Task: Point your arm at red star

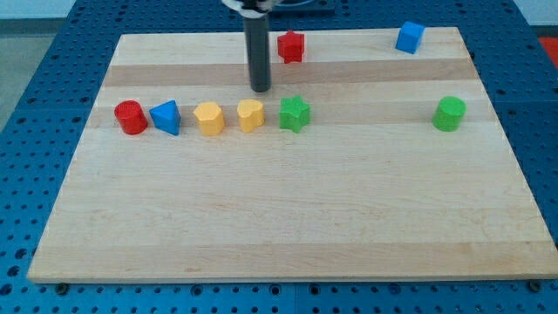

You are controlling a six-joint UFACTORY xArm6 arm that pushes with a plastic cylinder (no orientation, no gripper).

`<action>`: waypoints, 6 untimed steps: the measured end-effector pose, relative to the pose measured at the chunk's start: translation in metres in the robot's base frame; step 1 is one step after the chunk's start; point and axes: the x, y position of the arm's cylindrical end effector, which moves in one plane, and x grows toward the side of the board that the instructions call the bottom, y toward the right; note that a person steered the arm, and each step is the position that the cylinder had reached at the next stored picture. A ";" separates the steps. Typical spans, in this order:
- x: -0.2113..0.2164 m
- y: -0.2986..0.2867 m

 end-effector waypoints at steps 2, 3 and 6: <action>-0.067 -0.051; -0.104 -0.049; -0.109 0.045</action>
